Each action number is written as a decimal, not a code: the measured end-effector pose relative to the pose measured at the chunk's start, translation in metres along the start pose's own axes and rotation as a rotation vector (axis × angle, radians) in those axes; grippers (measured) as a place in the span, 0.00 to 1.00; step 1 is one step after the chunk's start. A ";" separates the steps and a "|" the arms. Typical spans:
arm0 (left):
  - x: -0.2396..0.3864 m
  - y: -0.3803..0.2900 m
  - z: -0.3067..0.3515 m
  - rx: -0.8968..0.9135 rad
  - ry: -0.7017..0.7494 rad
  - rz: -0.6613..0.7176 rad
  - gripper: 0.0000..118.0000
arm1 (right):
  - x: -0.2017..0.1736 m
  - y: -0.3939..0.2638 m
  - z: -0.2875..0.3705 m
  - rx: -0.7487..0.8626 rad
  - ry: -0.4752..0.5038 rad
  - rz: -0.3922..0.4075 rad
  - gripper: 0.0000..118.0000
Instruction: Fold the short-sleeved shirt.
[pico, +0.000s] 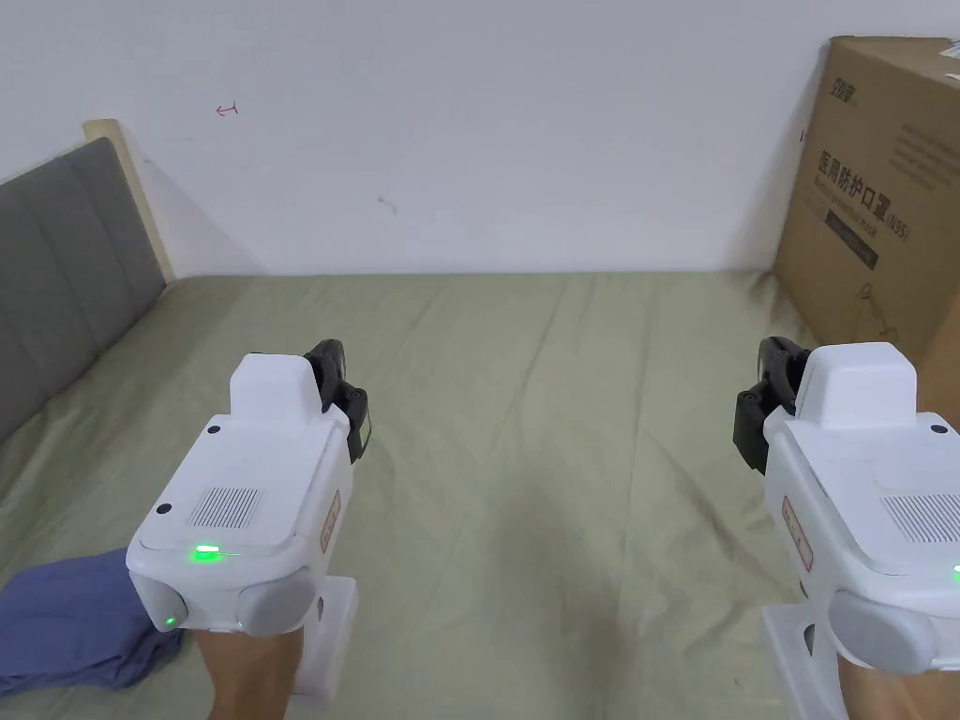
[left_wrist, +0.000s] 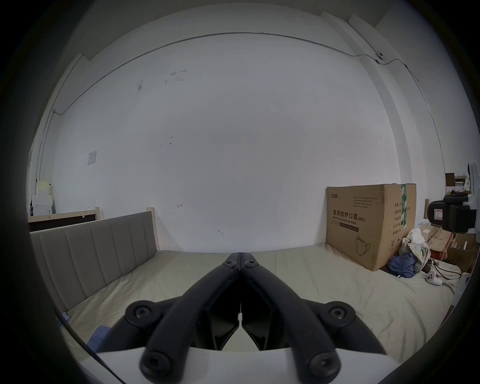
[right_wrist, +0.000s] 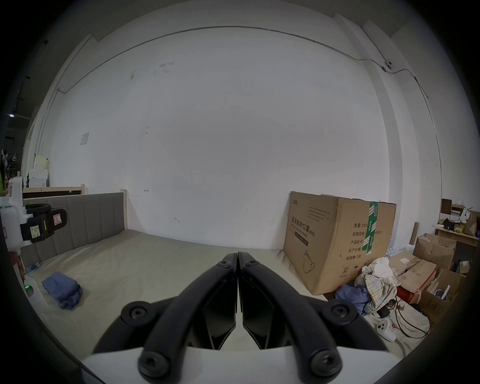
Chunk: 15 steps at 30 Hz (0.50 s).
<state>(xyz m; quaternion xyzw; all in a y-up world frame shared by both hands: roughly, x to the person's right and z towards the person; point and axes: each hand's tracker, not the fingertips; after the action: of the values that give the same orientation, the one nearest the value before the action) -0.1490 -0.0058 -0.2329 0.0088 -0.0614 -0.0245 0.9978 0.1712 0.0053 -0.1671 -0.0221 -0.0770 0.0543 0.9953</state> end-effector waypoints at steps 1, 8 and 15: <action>0.000 -0.001 0.000 0.001 0.002 -0.001 0.00 | 0.000 0.000 0.000 0.001 -0.002 0.002 0.00; 0.001 -0.003 0.002 0.004 0.007 -0.002 0.00 | 0.001 0.001 0.002 0.003 -0.002 0.006 0.00; 0.001 -0.004 0.004 0.004 0.004 0.002 0.00 | 0.002 0.002 0.004 0.006 -0.002 0.007 0.00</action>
<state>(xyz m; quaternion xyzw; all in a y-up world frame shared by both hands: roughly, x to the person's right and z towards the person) -0.1491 -0.0102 -0.2293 0.0106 -0.0594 -0.0233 0.9979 0.1723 0.0073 -0.1633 -0.0192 -0.0775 0.0578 0.9951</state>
